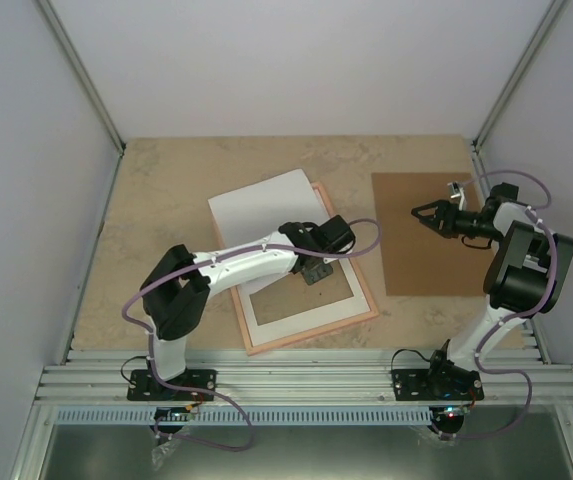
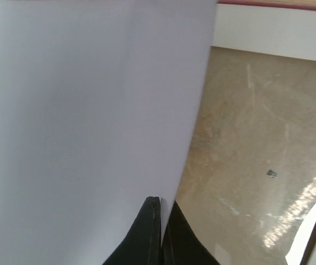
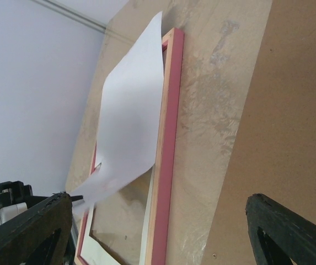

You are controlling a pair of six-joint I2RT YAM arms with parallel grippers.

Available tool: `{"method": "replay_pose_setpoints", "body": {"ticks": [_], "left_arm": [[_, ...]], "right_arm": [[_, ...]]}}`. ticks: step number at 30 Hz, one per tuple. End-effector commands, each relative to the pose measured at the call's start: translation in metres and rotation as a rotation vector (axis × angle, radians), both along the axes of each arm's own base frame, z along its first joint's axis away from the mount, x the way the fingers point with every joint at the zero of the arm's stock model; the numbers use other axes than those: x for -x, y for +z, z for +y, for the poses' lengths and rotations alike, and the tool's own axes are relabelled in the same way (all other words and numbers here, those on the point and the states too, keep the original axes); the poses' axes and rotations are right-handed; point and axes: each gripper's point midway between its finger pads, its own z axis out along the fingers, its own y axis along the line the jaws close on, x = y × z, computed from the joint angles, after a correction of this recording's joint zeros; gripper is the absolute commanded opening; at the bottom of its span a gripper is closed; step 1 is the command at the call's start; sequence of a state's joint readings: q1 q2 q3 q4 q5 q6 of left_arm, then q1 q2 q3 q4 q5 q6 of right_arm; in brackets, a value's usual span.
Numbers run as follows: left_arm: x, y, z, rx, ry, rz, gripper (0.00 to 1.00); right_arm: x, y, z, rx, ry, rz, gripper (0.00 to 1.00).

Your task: Put the photo into the frame

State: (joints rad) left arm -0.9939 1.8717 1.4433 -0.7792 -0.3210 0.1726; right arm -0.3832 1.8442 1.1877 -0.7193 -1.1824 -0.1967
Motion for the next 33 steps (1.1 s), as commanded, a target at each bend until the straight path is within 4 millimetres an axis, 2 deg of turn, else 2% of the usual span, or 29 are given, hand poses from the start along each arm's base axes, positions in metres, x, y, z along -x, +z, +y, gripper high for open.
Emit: {"method": "replay_pose_setpoints", "body": {"ticks": [1, 7, 20, 33], "left_arm": [[0.018, 0.003, -0.007, 0.046, 0.026, 0.106, 0.00], [0.026, 0.005, -0.011, 0.068, -0.002, 0.129, 0.00], [0.055, 0.004, -0.022, 0.082, -0.088, 0.182, 0.00], [0.073, 0.010, -0.023, 0.065, -0.167, 0.185, 0.00]], "right_arm": [[0.001, 0.008, 0.001, -0.014, 0.000, -0.029, 0.86], [0.001, 0.006, 0.001, -0.015, -0.001, -0.023, 0.87], [0.003, 0.007, 0.002, -0.015, -0.002, -0.029, 0.87], [0.003, 0.006, 0.002, -0.018, -0.003, -0.029, 0.87]]}}
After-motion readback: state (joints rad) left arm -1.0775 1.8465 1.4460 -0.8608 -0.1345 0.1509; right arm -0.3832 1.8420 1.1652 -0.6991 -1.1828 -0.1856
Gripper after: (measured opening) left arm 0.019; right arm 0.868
